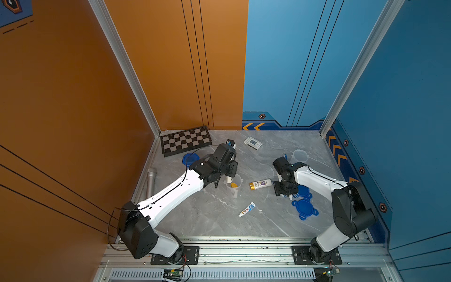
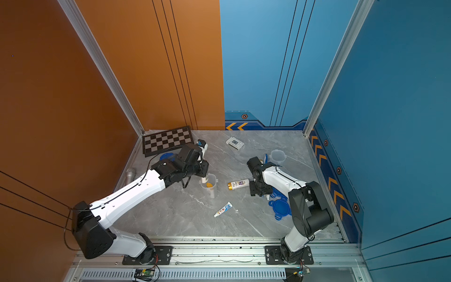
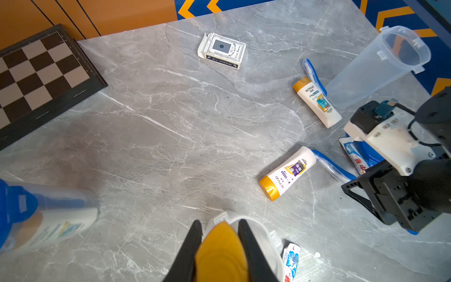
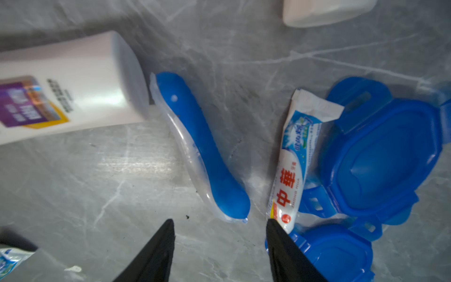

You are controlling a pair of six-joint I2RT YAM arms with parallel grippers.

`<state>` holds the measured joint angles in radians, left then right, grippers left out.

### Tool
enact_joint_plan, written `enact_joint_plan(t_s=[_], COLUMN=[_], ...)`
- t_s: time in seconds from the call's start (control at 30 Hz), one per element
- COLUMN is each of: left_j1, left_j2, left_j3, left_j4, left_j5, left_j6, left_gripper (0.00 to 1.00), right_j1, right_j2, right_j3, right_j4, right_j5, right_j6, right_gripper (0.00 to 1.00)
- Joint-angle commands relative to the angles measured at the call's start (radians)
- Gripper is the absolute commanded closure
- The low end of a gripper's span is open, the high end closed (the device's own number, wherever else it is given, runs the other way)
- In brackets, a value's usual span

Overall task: Pack away toiletry kits
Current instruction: Place the toiletry item into the container.

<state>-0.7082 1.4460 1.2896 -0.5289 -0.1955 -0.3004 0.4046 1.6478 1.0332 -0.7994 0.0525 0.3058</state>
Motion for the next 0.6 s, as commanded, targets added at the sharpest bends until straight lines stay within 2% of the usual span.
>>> enact_joint_plan(t_s=[0.0,0.57], left_j1=[-0.018,-0.047], left_j2=[0.017,0.022], left_j3=[0.020,-0.094], left_j4=[0.043,0.108], left_j5=[-0.055,-0.060], left_j6=[0.036,0.046], left_gripper=[1.00,1.00], right_j1=[-0.006,-0.006], right_j2=[0.033,0.077], right_j3=[0.021,0.008], right_j4=[0.016,0.054], right_j5=[0.026,-0.030], right_j6=[-0.018,-0.010], right_gripper=[0.43,0.81])
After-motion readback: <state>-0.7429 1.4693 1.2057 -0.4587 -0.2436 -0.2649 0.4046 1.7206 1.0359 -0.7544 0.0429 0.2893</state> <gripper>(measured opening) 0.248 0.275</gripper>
